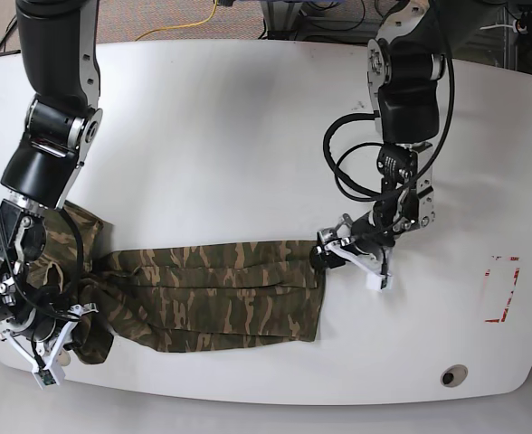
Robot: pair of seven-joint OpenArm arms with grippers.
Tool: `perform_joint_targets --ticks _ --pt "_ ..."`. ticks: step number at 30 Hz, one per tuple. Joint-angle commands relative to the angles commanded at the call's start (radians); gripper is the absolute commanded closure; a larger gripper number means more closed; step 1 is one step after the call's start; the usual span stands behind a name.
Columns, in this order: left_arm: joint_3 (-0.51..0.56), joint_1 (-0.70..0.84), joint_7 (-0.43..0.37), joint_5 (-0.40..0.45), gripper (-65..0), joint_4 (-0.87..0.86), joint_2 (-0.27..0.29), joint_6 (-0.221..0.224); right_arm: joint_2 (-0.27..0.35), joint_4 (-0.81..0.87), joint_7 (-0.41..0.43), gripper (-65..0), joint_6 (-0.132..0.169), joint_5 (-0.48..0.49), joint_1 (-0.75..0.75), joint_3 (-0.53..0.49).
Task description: Layout the t-shirt on the table in an organized manner, then fold the t-shirt properly
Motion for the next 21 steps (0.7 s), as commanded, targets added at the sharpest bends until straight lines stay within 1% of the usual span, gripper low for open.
perform_joint_targets --ticks 3,9,10,14,19,21 --pt "0.0 -0.012 0.0 -0.003 -37.8 -0.026 0.026 0.0 0.0 0.0 -0.009 -1.4 0.0 0.0 0.0 0.002" --pt "0.006 -0.04 -0.006 -0.003 -37.8 -0.094 0.051 0.0 0.0 0.0 -0.018 -1.4 0.0 0.0 0.0 0.048" --pt "0.017 -0.043 -0.023 -0.003 -37.8 -0.11 0.06 0.0 0.0 0.0 -0.02 -1.4 0.0 0.0 0.0 0.051" --pt "0.058 -0.046 -0.066 -0.005 -37.5 -0.137 0.063 0.005 0.0 0.0 -0.025 -1.4 0.0 0.0 0.0 0.057" --pt "0.091 -0.048 -0.103 -0.011 -36.7 -0.161 0.069 0.054 0.0 0.0 -0.025 -1.4 0.0 0.0 -0.002 0.057" --pt "0.091 -0.048 -0.117 -0.011 -31.0 -0.161 0.069 0.072 0.0 0.0 -0.025 -1.4 0.0 0.0 -0.002 0.057"
